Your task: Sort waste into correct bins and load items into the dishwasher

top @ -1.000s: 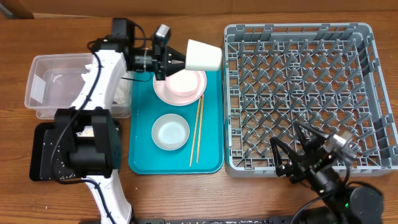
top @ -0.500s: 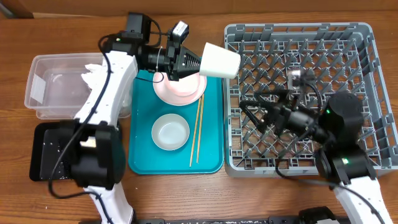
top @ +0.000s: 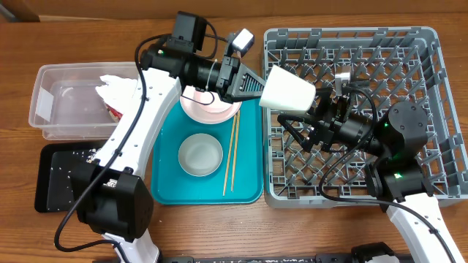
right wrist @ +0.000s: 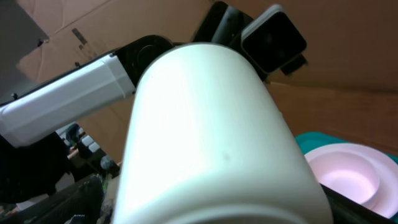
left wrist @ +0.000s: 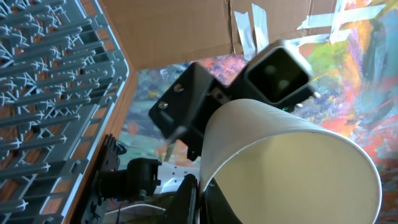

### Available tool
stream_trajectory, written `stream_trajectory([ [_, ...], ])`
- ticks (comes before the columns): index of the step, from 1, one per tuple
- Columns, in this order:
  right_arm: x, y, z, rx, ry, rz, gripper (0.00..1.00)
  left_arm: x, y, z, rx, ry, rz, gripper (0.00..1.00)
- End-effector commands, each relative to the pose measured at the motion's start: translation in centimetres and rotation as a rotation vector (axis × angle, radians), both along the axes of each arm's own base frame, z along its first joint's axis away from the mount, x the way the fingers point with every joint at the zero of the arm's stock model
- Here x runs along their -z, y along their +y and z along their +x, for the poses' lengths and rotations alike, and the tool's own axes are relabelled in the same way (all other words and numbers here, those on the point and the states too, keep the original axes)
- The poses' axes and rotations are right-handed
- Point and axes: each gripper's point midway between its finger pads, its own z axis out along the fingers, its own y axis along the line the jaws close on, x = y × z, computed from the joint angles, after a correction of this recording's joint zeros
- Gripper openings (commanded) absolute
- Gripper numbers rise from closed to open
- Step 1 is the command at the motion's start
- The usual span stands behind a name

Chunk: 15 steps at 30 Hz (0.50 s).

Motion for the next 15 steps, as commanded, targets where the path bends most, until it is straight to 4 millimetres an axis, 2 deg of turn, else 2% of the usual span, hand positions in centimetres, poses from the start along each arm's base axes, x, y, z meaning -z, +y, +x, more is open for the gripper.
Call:
stream_trajectory([
  [1,-1.8,0.15,-0.3,-0.012,-0.071,0.012,0.95,-1.04,-0.35,-0.6,0.01,-0.057,-0.011,0.04],
  [3,-2.08,0.13,-0.31,-0.011,-0.088,0.015,0.9,-1.04,-0.35,-0.6,0.01,-0.059,-0.011,0.04],
  [4,-2.06,0.11,-0.27,-0.008,-0.087,0.015,0.83,-1.04,-0.35,-0.6,0.01,-0.059,-0.011,0.04],
  [6,-2.06,0.1,-0.26,-0.008,-0.087,0.015,0.77,-1.04,-0.35,-0.6,0.01,-0.059,-0.011,0.04],
  [11,-2.25,-0.35,0.66,0.053,-0.091,0.02,0.75,-1.04,-0.35,-0.6,0.01,-0.059,-0.011,0.04],
  [15,-2.61,-0.35,0.6,0.052,-0.112,0.024,0.75,-1.03,-0.35,-0.6,0.01,-0.059,-0.011,0.04],
])
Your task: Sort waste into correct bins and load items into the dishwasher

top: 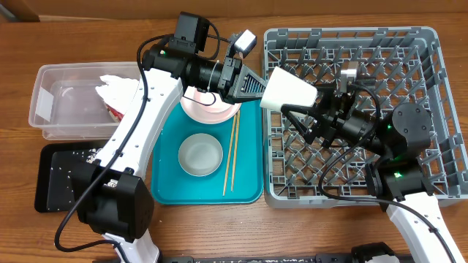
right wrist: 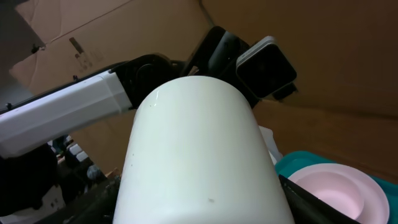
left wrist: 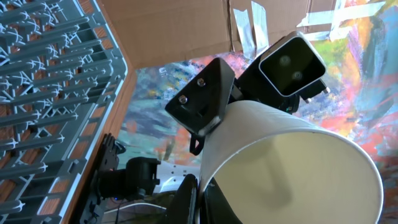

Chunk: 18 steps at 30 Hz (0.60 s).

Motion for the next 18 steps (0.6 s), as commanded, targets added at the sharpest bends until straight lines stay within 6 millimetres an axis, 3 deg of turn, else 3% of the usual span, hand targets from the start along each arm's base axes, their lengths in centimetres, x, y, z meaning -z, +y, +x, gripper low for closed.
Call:
stream_trajectory([
  [1,-1.6,0.0,-0.2,0.005,-0.057,0.009,0.75,-1.0,-0.2,-0.4,0.002,-0.058,-0.008,0.04],
  [4,-1.5,0.1,-0.4,-0.008,-0.055,0.007,0.72,-0.9,-0.2,-0.3,0.001,-0.059,-0.006,0.04],
  [5,-1.6,0.1,-0.4,-0.009,-0.056,0.007,0.55,-0.7,-0.2,-0.2,-0.007,-0.063,0.007,0.04],
  [6,-1.6,0.1,-0.3,-0.005,-0.058,0.006,0.49,-0.5,-0.2,-0.1,-0.013,-0.065,0.017,0.04],
  [9,-1.5,-0.2,0.1,0.027,-0.062,0.003,0.49,-0.4,-0.2,0.0,-0.018,-0.067,0.026,0.04],
  [11,-1.5,-0.4,0.6,0.056,-0.057,0.005,0.49,0.8,-0.2,0.8,-0.063,-0.069,0.099,0.07],
  [13,-1.0,-0.8,1.3,0.102,-0.025,0.003,0.43,4.2,0.7,3.6,-0.213,-0.073,0.31,0.17],
  [15,0.2,-1.5,2.4,0.169,0.033,-0.008,0.41,6.4,2.4,6.4,-0.36,-0.059,0.467,0.38],
  [18,3.0,-2.8,3.9,0.288,0.121,-0.074,0.38,9.0,6.9,10.5,-0.605,-0.025,0.665,0.5],
])
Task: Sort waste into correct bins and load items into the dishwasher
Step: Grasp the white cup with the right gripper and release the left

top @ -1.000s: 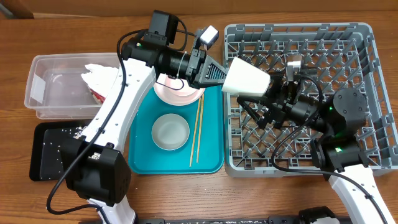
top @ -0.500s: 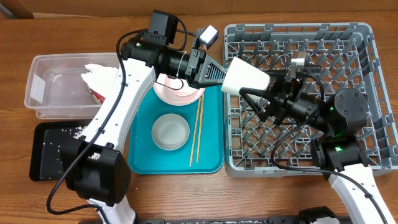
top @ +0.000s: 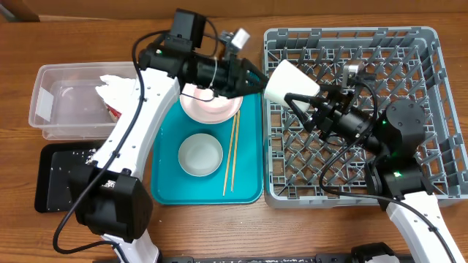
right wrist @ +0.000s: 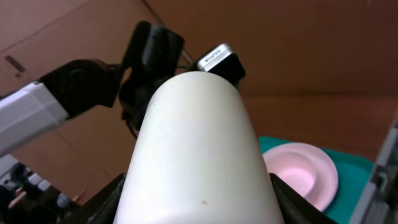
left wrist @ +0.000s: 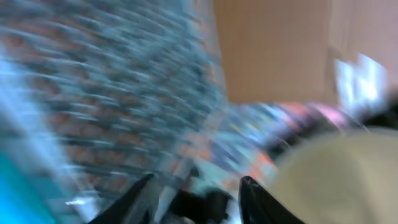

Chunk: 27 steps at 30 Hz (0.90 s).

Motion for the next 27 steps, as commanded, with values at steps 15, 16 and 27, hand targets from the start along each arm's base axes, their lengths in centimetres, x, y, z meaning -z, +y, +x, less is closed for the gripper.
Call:
stream_trajectory([
  [15,2.8,-5.9,7.1,0.369,0.31,-0.449,0.35,5.7,11.5,6.9,-0.507,-0.018,0.514,0.84],
  [16,2.8,-6.1,8.6,0.382,0.334,-0.483,0.34,6.0,12.0,6.9,-0.52,-0.016,0.54,1.0],
  [27,8.7,-5.0,15.8,0.363,0.365,-0.529,0.33,6.1,12.3,6.9,-0.532,-0.018,0.56,1.0],
])
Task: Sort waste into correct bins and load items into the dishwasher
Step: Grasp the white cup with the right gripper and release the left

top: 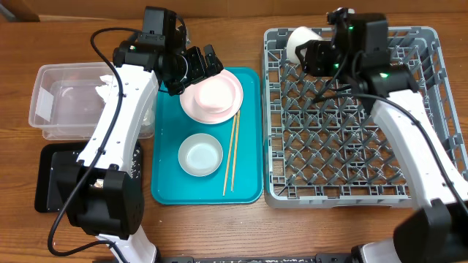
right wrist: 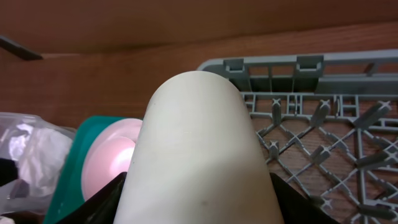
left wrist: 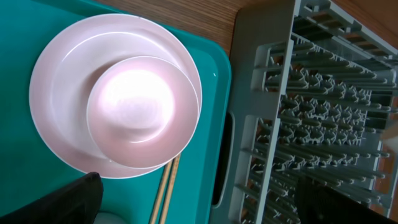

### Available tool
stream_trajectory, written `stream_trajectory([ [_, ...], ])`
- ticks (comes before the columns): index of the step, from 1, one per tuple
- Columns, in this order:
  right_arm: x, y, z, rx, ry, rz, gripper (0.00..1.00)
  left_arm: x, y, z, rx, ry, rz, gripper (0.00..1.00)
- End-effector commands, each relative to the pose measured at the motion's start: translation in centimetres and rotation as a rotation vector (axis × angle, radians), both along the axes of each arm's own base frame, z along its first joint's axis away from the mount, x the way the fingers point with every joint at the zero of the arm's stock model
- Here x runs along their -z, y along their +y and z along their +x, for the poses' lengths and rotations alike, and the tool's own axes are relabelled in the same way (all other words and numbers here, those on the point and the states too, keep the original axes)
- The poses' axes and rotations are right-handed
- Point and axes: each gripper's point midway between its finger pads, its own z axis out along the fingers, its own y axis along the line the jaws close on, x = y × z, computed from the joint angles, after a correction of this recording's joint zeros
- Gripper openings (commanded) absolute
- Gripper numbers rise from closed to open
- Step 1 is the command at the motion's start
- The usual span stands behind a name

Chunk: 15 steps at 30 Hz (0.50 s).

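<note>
A white cup (top: 298,40) hangs over the far left corner of the grey dishwasher rack (top: 409,146). My right gripper (top: 311,52) is shut on it. In the right wrist view the cup (right wrist: 199,155) fills the frame between my fingers, above the rack's rim (right wrist: 273,62). My left gripper (top: 196,64) is open and holds nothing, just above a pink bowl (left wrist: 142,112) that sits on a pink plate (left wrist: 56,118). Both lie on the teal tray (top: 248,183).
A small pale bowl (top: 200,154) and a pair of chopsticks (top: 232,153) lie on the tray. A clear bin (top: 66,109) with crumpled paper stands at the left, with a black tray (top: 58,183) in front of it.
My right gripper has moved with the cup from the rack's left edge to its far left corner. My open left gripper has drawn back leftward, over the pink plate.
My left gripper held the white cup by its rim in mid-air beside the rack, with my right gripper around the cup's other end. Then the left gripper was off the cup and the right held it alone. Now the cup is over the rack's far corner.
</note>
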Motion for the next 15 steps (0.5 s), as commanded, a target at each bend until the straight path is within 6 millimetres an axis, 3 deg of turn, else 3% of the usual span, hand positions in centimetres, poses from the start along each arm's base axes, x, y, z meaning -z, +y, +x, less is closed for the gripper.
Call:
stream_trajectory([
  [1,0.8,0.2,1.5,-0.007,-0.016,-0.02,0.33,-0.8,0.2,0.2,-0.009,-0.022,0.011,1.0],
  [7,4.4,0.3,3.0,0.002,0.031,-0.038,0.33,-0.8,0.2,0.2,-0.009,-0.022,0.011,1.0],
  [15,7.3,1.7,3.8,-0.038,0.019,-0.17,0.33,-0.8,0.2,0.2,-0.008,-0.022,0.011,1.0],
])
